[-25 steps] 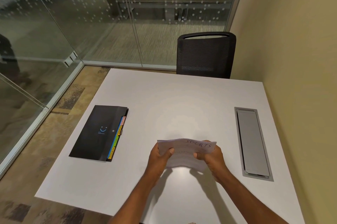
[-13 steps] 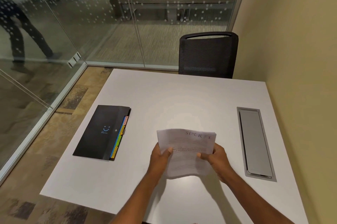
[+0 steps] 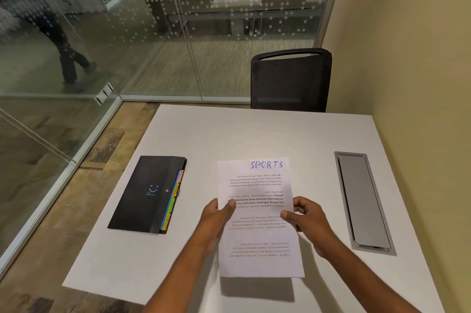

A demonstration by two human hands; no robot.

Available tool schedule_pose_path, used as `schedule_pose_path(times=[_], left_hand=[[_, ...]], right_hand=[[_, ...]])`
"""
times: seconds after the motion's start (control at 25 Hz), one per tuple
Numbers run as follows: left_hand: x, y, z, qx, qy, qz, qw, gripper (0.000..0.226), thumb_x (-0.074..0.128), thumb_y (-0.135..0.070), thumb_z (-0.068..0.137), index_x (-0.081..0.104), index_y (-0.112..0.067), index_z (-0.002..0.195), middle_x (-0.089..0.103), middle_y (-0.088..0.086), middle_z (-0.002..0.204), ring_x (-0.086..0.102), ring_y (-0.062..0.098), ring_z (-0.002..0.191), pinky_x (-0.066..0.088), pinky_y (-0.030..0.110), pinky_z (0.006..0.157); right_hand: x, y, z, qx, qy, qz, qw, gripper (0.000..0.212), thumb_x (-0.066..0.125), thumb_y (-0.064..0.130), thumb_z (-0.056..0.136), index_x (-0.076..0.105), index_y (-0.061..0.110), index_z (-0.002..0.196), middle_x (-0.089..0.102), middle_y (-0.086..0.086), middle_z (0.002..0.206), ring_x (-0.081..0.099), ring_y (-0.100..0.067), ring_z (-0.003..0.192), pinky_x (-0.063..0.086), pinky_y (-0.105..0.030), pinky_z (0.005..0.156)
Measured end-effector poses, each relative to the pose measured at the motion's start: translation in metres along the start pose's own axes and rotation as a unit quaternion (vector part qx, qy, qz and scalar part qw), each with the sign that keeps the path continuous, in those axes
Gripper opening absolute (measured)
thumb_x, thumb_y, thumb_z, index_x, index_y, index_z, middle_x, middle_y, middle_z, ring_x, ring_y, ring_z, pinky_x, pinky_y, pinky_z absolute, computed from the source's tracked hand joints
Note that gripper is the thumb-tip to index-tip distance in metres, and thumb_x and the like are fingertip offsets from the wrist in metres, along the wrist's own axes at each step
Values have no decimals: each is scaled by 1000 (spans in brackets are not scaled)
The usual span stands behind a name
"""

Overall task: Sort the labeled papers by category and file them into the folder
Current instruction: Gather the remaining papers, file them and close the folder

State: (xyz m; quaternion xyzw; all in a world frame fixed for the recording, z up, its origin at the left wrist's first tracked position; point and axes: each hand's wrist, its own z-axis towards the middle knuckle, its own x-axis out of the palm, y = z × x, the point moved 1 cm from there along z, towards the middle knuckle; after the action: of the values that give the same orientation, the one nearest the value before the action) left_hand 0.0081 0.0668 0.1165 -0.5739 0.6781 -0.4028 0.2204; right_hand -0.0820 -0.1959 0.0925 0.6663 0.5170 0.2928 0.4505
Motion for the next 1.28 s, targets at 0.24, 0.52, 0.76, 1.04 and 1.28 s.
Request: schedule_pose_path(times=[0.24,0.52,0.76,1.04,1.28], left_hand=[[-40,2,17,9,-50,37,998,21,69,-23,104,73,-25,124,82,-3,112,79,22,103,63,37,81],[-82,3,40,84,-73,62,992,24,69,-13,101,71,-24,122,81,-2,114,76,19,108,59,36,94],[-97,15,51,61,-40,88,993,30,68,-12,102,65,-23,130,77,0,119,75,3,96,58,16,74],[-102,9,69,36,-6,93,995,28,67,-18,103,65,-28,130,77,2,119,75,20,106,64,33,83],[-126,-22,83,14,5,36,999,24,69,-20,102,69,-23,127,81,2,113,79,26,102,64,48,91]], right_hand=[[40,13,9,-15,-15,-13,1000,12,78,-1,91,75,7,100,82,-5,101,79,-29,93,65,-46,85],[103,12,27,0,-73,-69,995,46,64,-15,84,78,25,101,80,0,99,74,-19,94,59,-38,82],[138,-1,32,55,-97,-30,993,41,65,-10,75,82,24,89,82,-11,94,73,-21,81,60,-43,75],[147,-2,29,85,-119,8,989,42,78,-11,79,78,18,109,84,-2,101,79,-25,95,64,-43,79],[151,13,18,53,-66,13,996,36,74,-9,92,75,12,121,83,-3,114,80,-27,103,63,-39,86]])
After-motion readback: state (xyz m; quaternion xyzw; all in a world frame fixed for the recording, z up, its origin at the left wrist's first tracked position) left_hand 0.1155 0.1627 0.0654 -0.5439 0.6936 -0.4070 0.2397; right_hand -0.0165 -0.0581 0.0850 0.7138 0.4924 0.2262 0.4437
